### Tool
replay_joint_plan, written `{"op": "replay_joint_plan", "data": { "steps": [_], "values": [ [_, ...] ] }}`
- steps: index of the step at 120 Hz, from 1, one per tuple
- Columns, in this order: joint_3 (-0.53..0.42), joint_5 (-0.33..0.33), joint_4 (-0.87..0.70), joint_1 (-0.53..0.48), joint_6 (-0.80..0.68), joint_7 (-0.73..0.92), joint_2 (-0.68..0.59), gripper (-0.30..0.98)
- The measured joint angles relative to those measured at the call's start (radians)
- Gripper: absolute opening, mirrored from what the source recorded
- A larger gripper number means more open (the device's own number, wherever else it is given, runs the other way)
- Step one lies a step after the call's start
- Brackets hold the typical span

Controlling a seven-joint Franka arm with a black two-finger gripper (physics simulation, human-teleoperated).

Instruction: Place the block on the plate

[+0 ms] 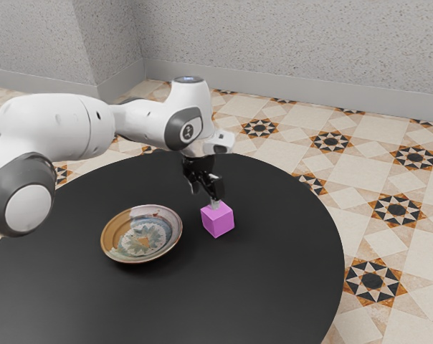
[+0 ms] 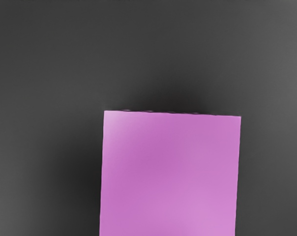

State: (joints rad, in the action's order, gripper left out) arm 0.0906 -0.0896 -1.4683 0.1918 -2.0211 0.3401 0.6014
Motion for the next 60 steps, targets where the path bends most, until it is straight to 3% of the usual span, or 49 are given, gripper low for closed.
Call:
{"op": "replay_joint_plan", "data": {
  "steps": [60],
  "values": [
    [-0.027, 0.003, 0.017, 0.0, -0.043, 0.011, 0.068, 0.69]
  ]
}}
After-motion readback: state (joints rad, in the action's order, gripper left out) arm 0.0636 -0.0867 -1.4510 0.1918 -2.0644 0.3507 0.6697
